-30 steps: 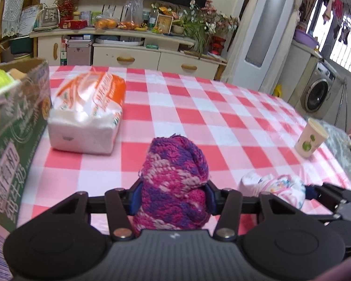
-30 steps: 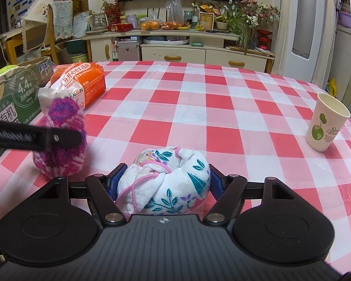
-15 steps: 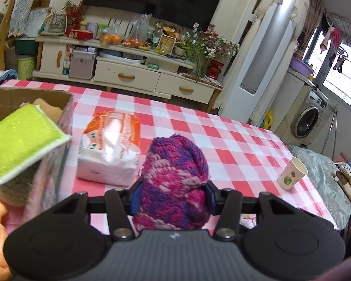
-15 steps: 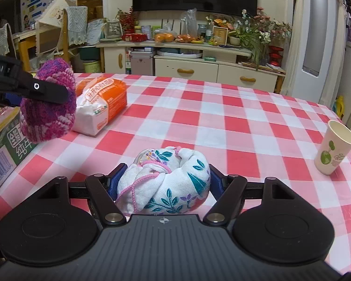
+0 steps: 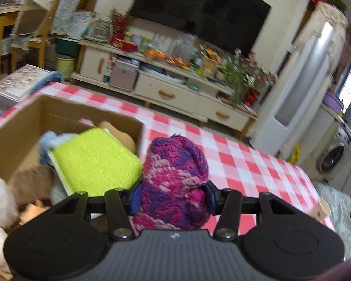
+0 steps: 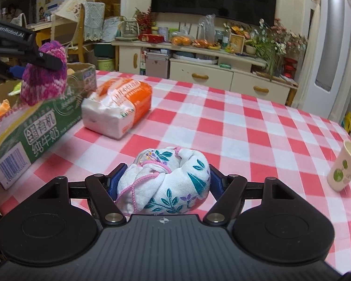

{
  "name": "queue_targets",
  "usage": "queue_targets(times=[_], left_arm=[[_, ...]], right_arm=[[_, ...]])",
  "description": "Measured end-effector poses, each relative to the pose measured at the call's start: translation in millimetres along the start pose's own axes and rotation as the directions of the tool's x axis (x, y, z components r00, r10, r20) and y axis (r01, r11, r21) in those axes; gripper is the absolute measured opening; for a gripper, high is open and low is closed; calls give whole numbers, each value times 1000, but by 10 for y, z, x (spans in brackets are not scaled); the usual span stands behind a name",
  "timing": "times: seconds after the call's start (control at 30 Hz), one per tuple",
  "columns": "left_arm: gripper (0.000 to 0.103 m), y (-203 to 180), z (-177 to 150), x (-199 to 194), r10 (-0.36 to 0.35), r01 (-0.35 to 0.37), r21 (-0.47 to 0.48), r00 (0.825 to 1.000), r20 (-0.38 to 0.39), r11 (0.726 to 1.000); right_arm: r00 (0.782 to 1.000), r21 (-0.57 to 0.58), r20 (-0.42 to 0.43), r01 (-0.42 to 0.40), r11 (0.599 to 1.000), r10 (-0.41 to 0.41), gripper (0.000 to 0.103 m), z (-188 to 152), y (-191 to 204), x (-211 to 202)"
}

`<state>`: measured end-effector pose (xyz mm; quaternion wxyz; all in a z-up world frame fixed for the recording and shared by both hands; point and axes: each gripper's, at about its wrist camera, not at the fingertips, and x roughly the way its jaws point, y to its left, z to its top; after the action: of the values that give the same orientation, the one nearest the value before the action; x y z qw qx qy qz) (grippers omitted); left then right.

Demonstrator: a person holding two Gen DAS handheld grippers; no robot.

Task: Organize soft objects
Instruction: 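Carry the knit sock and cloth bundle over the cardboard box with both grippers, then open both grippers to drop the knit sock and cloth bundle into the box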

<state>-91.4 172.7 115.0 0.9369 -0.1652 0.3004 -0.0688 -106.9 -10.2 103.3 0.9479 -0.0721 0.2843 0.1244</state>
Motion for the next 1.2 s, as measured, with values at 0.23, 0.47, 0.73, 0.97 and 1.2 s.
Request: queue_targets(times=[0.23, 0.47, 0.73, 0.97, 1.2], left_arm=[[51, 363, 172, -149, 132, -128, -55, 988, 84, 990], [52, 674, 237, -240, 243, -232, -103, 964, 105, 967], [53, 799, 299, -270, 296, -285, -100, 948, 121, 953], [57, 982, 310, -261, 335, -325, -102, 936, 106, 940], [80, 1128, 288, -250, 354, -345, -117, 932, 73, 931]], right_arm=[[999, -4, 40, -34, 999, 34, 89, 145, 134, -57], [986, -25, 93, -135, 991, 137, 89, 380, 434, -178], [941, -113, 152, -287, 951, 303, 89, 683, 997, -263], [901, -155, 133, -393, 907, 413, 89, 783, 1426, -111], [876, -168, 75, -460, 872, 477, 91, 814, 1694, 161]])
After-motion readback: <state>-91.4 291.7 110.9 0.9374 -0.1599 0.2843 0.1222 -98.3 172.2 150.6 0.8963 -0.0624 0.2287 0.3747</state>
